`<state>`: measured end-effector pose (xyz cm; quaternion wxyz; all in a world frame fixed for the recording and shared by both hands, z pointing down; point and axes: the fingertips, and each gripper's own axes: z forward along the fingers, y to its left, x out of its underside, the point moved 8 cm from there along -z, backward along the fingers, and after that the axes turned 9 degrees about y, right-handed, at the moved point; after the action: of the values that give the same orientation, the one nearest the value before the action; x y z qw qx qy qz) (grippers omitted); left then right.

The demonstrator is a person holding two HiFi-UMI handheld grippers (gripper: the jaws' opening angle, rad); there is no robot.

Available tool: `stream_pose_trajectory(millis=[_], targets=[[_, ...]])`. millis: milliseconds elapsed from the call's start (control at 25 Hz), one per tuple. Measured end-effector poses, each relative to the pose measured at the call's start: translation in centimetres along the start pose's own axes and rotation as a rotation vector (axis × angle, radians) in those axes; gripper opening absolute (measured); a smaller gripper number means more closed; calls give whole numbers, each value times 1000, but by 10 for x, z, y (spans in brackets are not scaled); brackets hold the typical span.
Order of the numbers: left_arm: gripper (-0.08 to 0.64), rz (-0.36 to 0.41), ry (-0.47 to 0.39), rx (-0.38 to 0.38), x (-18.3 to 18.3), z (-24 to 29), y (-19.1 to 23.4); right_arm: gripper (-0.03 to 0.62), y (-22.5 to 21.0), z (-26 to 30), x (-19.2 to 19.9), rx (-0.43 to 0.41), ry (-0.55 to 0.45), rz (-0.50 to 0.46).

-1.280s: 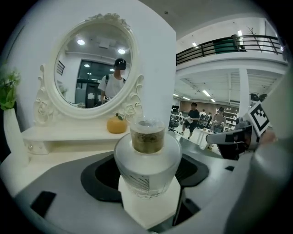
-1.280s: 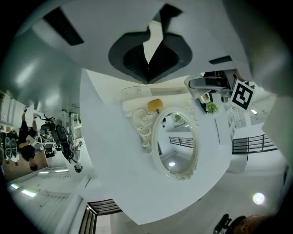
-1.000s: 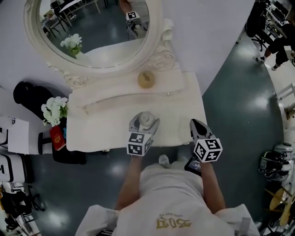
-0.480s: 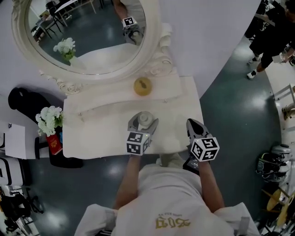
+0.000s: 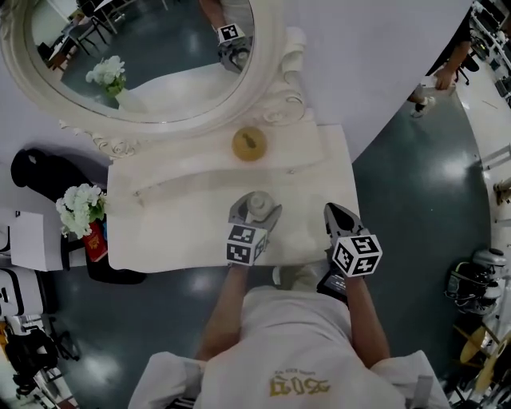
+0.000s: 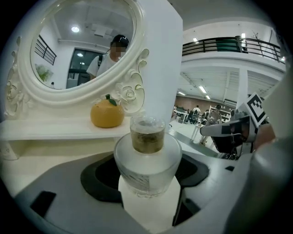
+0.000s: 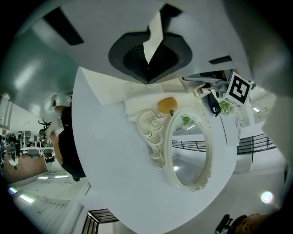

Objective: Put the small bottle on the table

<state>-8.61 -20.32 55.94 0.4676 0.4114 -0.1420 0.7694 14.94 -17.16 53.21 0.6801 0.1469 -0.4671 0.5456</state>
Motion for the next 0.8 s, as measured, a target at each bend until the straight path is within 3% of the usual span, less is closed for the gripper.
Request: stream_pose_trajectory(millis=[320,600,800], targets=[[347,-7,71,27,18,31,5,12,-7,22,11,3,75,16],[347,72,128,8,26,55,5,12,-11,34,6,-2,108,-4],[347,92,116,5,27,62,8,12,-15,40,9,0,129,-3]])
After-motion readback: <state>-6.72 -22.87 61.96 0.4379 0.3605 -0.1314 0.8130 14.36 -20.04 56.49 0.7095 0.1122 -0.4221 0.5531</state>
